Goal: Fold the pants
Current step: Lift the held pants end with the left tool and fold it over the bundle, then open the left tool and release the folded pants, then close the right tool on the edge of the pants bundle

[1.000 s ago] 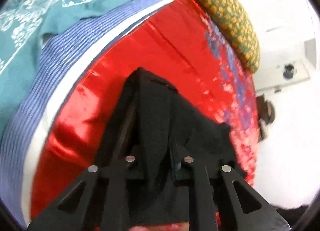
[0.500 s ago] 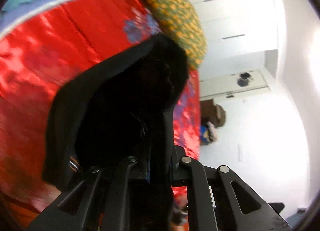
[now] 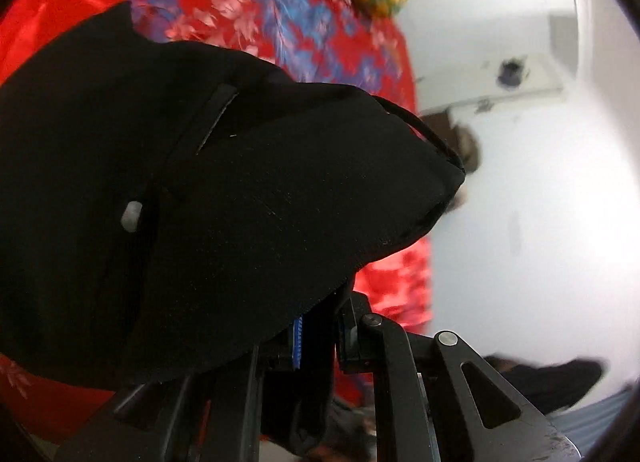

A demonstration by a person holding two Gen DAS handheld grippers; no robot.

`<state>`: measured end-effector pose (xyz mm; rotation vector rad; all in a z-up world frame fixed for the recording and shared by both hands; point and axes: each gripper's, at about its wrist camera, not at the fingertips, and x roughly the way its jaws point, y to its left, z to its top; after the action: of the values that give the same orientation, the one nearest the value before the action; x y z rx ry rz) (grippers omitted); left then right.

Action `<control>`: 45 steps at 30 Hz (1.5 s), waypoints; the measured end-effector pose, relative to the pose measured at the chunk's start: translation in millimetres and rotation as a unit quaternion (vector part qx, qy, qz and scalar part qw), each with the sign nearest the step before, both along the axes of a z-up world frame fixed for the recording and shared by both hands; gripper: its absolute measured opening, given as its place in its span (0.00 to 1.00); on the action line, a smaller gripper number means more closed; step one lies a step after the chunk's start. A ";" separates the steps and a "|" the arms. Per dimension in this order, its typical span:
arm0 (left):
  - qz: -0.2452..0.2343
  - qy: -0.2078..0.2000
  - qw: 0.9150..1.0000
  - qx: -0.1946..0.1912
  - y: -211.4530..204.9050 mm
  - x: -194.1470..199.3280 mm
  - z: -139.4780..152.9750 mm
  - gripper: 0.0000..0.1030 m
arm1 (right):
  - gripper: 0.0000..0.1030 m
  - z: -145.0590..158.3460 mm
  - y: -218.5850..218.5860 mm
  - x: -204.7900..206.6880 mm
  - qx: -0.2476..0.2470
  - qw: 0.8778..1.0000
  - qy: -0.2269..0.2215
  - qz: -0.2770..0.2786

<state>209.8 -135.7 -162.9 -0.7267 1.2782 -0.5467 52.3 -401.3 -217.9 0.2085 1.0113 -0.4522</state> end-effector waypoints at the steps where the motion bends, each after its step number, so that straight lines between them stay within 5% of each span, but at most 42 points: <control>1: -0.008 -0.008 0.999 0.035 -13.6 -0.1 -5.0 0.12 | 1.00 -0.4 1.0 -0.2 -0.003 1.000 -0.001 -0.002; 5: -0.088 -0.026 0.989 0.113 -57.7 4.0 -12.6 0.45 | 1.00 0.2 0.8 1.1 -0.003 1.000 0.001 -0.005; 8: -0.110 -0.056 0.988 0.093 -55.2 -0.6 12.2 0.61 | 1.00 5.6 -5.5 0.7 0.019 1.000 0.005 0.010; 10: -0.116 -0.076 0.989 0.054 -30.9 -7.0 34.7 0.62 | 1.00 18.8 -16.4 -5.5 0.046 0.999 -0.019 0.003; 12: -0.105 -0.102 0.987 0.065 0.2 -11.7 55.5 0.69 | 1.00 38.8 -22.5 -11.1 0.060 0.996 -0.061 -0.002; 14: -0.087 -0.135 0.982 0.094 35.7 -20.3 73.7 0.73 | 1.00 62.2 -16.5 -10.0 0.107 0.985 -0.122 0.050; 17: -0.051 -0.210 0.969 0.124 90.6 -43.7 98.4 0.89 | 0.98 83.7 17.5 2.9 0.151 0.966 -0.151 0.149; 20: -0.006 -0.229 0.964 0.139 123.2 -60.0 90.4 0.90 | 0.87 90.2 65.2 21.5 0.193 0.941 -0.131 0.245; 23: 0.032 -0.208 0.967 0.143 158.5 -72.5 63.5 0.90 | 0.79 87.3 102.1 38.6 0.180 0.937 -0.082 0.290; 27: 0.055 -0.165 0.972 0.155 183.0 -78.2 21.1 0.90 | 0.73 76.4 105.9 56.5 0.185 0.945 -0.046 0.267; 32: 0.071 -0.160 0.973 0.149 192.7 -66.5 12.7 0.88 | 0.65 62.5 101.2 90.7 0.228 0.930 0.000 0.287; 33: 0.072 -0.165 0.972 0.151 192.5 -66.8 13.8 0.88 | 0.57 53.8 101.2 101.2 0.240 0.925 0.029 0.293; 34: 0.073 -0.168 0.971 0.153 192.6 -66.1 14.4 0.88 | 0.37 48.6 101.4 109.0 0.238 0.925 0.049 0.293; 35: 0.074 -0.168 0.971 0.155 192.8 -66.3 12.5 0.88 | 0.31 46.4 101.4 113.6 0.232 0.925 0.063 0.295; 37: 0.078 -0.165 0.972 0.151 195.9 -68.1 11.4 0.88 | 0.19 60.1 102.1 116.8 0.230 0.921 0.057 0.308; 42: 0.083 -0.182 0.968 0.154 199.1 -76.5 19.2 0.88 | 0.16 138.6 111.9 100.5 0.190 0.911 -0.010 0.365; 45: 0.071 -0.202 0.962 0.169 189.8 -78.9 25.0 0.89 | 0.16 147.0 103.3 85.0 0.165 0.916 -0.015 0.366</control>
<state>130.9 54.1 -138.0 -0.3898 0.8967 -0.3249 137.3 -298.0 -70.8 0.1212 1.0517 0.4097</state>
